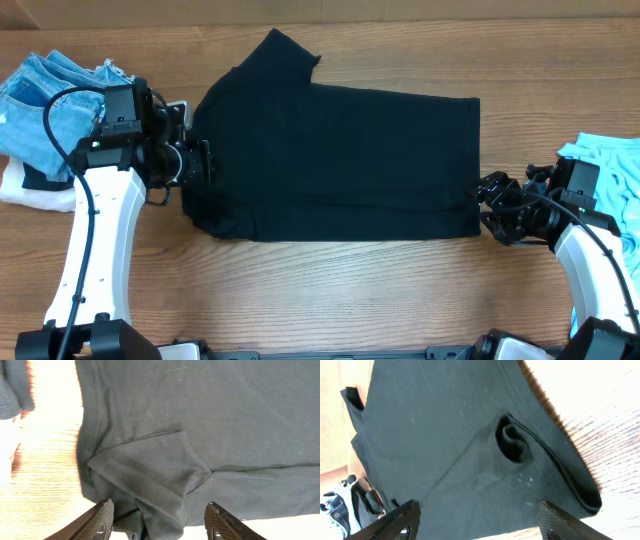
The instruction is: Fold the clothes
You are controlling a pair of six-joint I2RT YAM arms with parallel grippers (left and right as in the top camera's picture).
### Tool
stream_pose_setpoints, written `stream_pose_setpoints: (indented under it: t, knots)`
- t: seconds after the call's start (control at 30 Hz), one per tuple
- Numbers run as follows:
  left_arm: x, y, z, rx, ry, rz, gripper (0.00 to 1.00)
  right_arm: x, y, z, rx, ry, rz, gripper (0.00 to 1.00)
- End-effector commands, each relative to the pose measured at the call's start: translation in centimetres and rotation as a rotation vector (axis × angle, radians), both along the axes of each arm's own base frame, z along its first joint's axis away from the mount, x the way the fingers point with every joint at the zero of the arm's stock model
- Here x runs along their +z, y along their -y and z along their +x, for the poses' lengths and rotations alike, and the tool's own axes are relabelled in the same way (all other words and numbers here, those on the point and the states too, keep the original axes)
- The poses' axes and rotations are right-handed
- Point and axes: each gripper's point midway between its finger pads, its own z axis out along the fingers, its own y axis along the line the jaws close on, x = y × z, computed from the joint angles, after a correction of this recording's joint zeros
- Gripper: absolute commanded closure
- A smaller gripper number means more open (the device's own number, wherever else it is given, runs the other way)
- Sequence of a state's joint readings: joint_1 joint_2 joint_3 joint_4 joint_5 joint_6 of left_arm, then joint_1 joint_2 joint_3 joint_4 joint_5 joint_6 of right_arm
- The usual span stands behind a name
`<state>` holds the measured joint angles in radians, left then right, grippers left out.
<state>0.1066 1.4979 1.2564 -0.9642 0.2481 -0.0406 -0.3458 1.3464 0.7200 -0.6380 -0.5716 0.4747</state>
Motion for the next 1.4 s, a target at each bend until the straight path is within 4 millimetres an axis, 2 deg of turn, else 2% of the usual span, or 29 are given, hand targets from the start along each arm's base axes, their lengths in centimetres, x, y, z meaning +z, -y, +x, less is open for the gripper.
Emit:
stream_pose_setpoints:
  t: [0.0,0.03,0.07,0.17,0.2,0.27,0.33,0.37,0.43,0.5,0.53,0.6,0.73,0.77,0.8,0.83,0.9,1.0,1.03,1.07,1.13,1.17,1.23,1.27,1.33,1.37]
  knots:
    - [0.4,-1.1,0.4,0.000,0.011,0.057,0.38,0.5,-0.3,-0.1,0.018,-0.001,0.008,0.21]
    - [0.5,-0.8,0.3,-0.006,0.010,0.041,0.38,0.4,-0.6,-0.4,0.029,-0.015,0.011,0.24]
    - [0.7,-0.1,0.2,-0.021,0.009,0.005,0.40,0.2,-1.2,-0.9,0.059,-0.029,0.006,0.32]
    - [2.2,1.6,-0.4,-0.056,-0.004,-0.091,0.50,-0.1,-3.4,-0.9,0.144,-0.031,-0.021,0.43]
    - [3.1,2.1,-0.6,-0.065,-0.005,-0.118,0.51,-0.4,-4.3,-0.7,0.186,-0.026,-0.049,0.43]
    - [6.5,2.7,-1.1,-0.076,0.000,-0.146,0.52,-2.3,-3.8,-0.3,0.146,-0.092,-0.156,0.35]
    - [9.1,2.7,-1.6,-0.079,0.012,-0.141,0.51,-3.9,-3.5,0.3,0.144,-0.113,-0.170,0.37]
    - [10.4,2.7,-1.8,-0.093,0.026,-0.132,0.51,-4.9,-3.5,0.4,0.145,-0.134,-0.166,0.50]
    - [11.9,2.6,-1.8,-0.109,0.058,-0.117,0.50,-6.3,-3.7,0.9,0.153,-0.146,-0.149,0.65]
    - [11.9,2.5,-1.8,-0.107,0.057,-0.112,0.49,-5.7,-4.0,2.4,0.158,-0.077,-0.132,0.80]
    - [11.8,2.4,-1.8,-0.104,0.055,-0.103,0.48,-4.9,-4.5,3.8,0.168,-0.004,-0.109,0.86]
    - [11.8,2.3,-1.8,-0.102,0.054,-0.096,0.48,-3.9,-4.4,5.7,0.147,0.083,-0.109,0.91]
    - [11.8,2.2,-1.6,-0.102,0.062,-0.095,0.47,-1.4,-4.5,8.9,0.128,0.246,-0.095,0.89]
    - [11.8,2.2,-1.7,-0.102,0.060,-0.095,0.46,-0.9,-4.4,9.5,0.115,0.264,-0.092,0.76]
    - [11.7,2.1,-1.8,-0.099,0.053,-0.090,0.43,-0.7,-4.3,9.7,0.119,0.273,-0.098,0.40]
    - [11.6,1.8,-1.9,-0.091,0.045,-0.070,0.43,-0.6,-4.2,9.8,0.114,0.268,-0.100,0.32]
    - [10.8,0.6,-2.8,-0.063,-0.005,-0.007,0.42,-0.4,-3.8,9.3,0.111,0.223,-0.073,0.30]
    - [10.2,0.3,-4.6,-0.027,-0.092,0.000,0.39,0.7,-5.8,7.9,0.256,0.220,0.008,0.35]
    - [9.9,0.0,-5.3,0.046,-0.139,-0.012,0.29,1.0,-6.9,7.0,0.315,0.201,0.034,0.36]
    - [9.6,-0.5,-6.0,0.133,-0.187,-0.025,0.24,0.9,-7.7,6.0,0.362,0.166,0.040,0.36]
    - [8.6,-1.7,-6.8,0.226,-0.246,-0.031,0.19,0.3,-9.4,4.0,0.438,0.103,0.050,0.35]
    - [7.6,-1.7,-7.3,0.232,-0.281,-0.033,0.20,0.3,-10.3,3.3,0.491,0.102,0.053,0.35]
    - [4.2,-1.3,-8.5,0.229,-0.374,-0.048,0.24,0.6,-12.3,2.1,0.612,0.134,0.070,0.34]
    - [2.3,-0.9,-8.9,0.224,-0.409,-0.071,0.24,0.6,-13.4,1.6,0.667,0.149,0.065,0.30]
    - [-1.7,-0.1,-8.6,0.216,-0.435,-0.121,0.23,0.6,-14.8,1.0,0.712,0.149,0.070,0.29]
    - [-2.7,0.3,-8.1,0.209,-0.423,-0.152,0.22,0.6,-15.1,0.9,0.721,0.148,0.070,0.29]
